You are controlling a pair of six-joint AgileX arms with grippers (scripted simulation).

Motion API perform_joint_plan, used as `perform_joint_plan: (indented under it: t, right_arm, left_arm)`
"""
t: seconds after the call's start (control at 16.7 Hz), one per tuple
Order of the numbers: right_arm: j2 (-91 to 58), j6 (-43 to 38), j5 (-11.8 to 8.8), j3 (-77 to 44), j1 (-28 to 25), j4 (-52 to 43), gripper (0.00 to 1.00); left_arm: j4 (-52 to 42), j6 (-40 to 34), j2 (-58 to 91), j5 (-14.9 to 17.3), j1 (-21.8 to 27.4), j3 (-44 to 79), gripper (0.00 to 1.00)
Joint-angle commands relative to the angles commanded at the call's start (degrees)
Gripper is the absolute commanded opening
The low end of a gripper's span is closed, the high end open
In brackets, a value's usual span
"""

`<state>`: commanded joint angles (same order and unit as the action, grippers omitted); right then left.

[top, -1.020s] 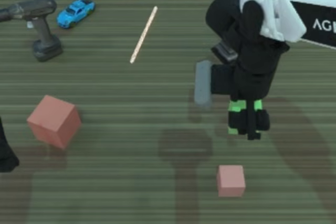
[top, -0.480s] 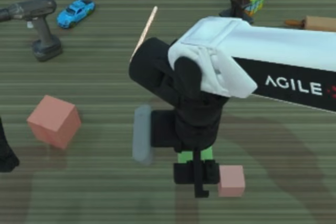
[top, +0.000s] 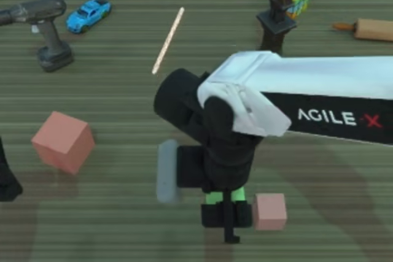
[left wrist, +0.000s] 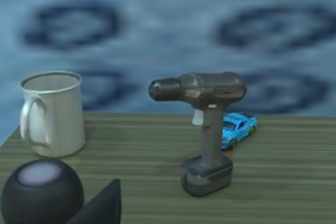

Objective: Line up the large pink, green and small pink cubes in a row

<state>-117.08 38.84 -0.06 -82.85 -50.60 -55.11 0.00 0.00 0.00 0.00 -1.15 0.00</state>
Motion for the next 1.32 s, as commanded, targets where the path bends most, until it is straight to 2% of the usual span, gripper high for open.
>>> perform_joint_plan:
  t: [0.18,0.42,1.2,1.32]
  right_arm:
    - [-1.7,0.0,0.0,3.5,-0.1,4.9,0.0]
    - [-1.9,0.0,0.0,3.9,-0.2,5.3,0.0]
    - [-1.9,0.0,0.0,3.9,-0.2,5.3,0.98]
    - [-1.9,0.0,0.0,3.9,-0.2,5.3,1.0]
  left_arm:
    - [0.0,0.0,0.0,0.0,0.0,0.0,1.0]
    - [0.0,0.0,0.0,0.0,0.0,0.0,1.0]
    - [0.0,0.0,0.0,0.0,0.0,0.0,1.0]
    - [0.0,0.0,0.0,0.0,0.0,0.0,1.0]
